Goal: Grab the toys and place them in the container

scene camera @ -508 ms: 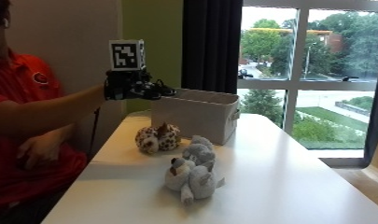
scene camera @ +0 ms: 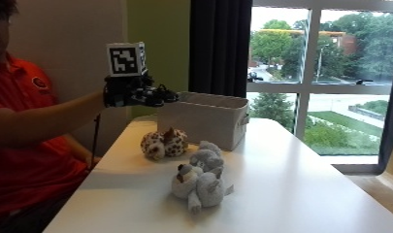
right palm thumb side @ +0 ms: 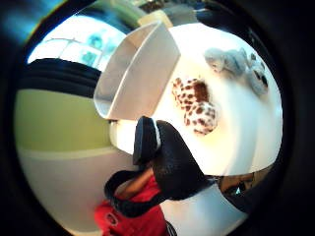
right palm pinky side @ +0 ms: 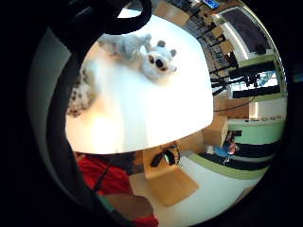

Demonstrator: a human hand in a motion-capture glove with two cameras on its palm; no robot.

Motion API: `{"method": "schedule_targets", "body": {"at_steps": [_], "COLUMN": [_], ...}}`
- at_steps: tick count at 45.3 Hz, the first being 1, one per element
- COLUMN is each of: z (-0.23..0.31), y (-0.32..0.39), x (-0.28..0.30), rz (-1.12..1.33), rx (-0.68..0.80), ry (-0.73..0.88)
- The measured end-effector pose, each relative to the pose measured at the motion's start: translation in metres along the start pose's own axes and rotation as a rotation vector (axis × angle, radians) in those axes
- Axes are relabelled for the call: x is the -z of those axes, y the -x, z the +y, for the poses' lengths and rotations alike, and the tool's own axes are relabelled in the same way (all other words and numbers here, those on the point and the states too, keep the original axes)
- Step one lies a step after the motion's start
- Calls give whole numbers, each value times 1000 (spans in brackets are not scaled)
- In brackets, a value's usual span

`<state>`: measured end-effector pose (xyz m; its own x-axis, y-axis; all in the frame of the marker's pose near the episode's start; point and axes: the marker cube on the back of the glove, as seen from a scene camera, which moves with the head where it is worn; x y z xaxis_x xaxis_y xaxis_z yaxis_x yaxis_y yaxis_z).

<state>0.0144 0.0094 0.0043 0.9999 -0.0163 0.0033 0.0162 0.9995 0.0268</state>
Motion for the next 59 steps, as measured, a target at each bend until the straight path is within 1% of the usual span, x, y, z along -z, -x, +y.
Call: {"method": "schedule_targets", "body": {"at_steps": [13,28,36,45,49,54,59], "z": [-14,-22,-32,-35,-38,-40,-41], "y": [2,20,33,42,36,48,47], "x": [-17,-56,-88,-111,-122,-131,-142], "rz": [-1,-40,-12,-16,88,-21,-36], "rx": [5,54,44,80,105,72,77], "ry": [51,-3,43,92,106,129,161]}}
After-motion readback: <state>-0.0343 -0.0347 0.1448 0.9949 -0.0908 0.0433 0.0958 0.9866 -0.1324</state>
